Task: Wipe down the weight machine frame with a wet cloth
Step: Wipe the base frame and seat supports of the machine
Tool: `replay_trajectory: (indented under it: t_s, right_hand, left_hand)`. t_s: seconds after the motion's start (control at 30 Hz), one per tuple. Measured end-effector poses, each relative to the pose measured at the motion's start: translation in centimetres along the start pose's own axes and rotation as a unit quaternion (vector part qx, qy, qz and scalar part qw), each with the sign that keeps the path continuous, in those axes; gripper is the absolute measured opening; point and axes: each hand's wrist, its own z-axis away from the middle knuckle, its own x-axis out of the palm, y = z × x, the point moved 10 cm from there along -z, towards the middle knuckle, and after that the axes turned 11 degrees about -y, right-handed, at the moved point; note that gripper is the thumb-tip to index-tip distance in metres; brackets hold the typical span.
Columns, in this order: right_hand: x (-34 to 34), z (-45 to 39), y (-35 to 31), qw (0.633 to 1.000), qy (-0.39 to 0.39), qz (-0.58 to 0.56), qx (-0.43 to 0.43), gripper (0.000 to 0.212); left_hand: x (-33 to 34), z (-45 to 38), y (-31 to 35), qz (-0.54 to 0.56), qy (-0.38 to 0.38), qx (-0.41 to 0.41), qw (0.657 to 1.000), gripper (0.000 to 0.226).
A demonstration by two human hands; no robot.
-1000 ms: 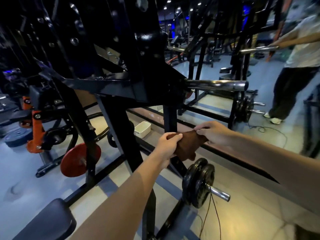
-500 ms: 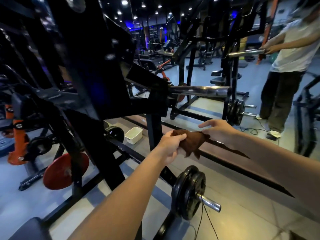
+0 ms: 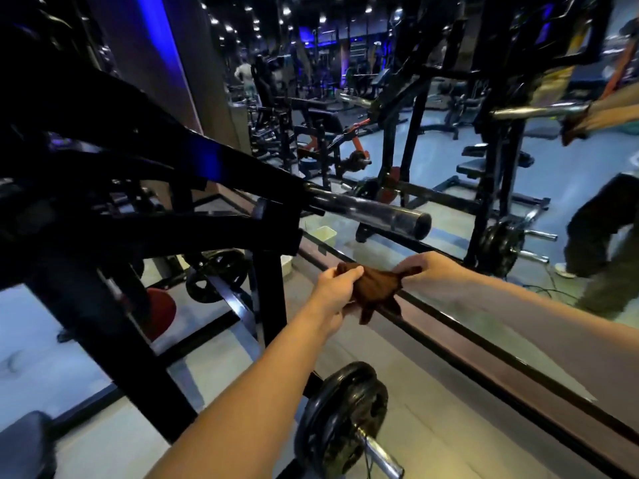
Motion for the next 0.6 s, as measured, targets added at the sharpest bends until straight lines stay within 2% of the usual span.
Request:
replay_trajectory:
  t_s: [0.2, 0.33, 0.43, 0.6]
  right_hand:
    - [0.4, -2.0, 0.0, 0.981, -0.018, 0.167, -0.098, 0.024]
    - [0.0, -3.4, 1.4, 0.977, 0.008, 0.181, -0.109, 0.015]
    - [-0.1, -4.3, 2.5, 0.974, 0.028, 0.189, -0.119, 0.017]
    - [-0.2, -6.3, 4.5, 0.969, 0.015, 0.214, -0.124, 0.012]
  left_hand:
    - [0.0, -2.5, -2.4, 0.02, 0.019, -0.032, 0.999, 0.025]
    - [0.1, -4.3, -3.9, 0.036, -0.004, -0.069, 0.997, 0.021]
    - [0.6, -5.4, -4.5, 0.045, -0.013, -0.086, 0.995, 0.022]
    - [1.6, -6.7, -6.0, 0.054, 0.0, -0.104, 0.993, 0.02]
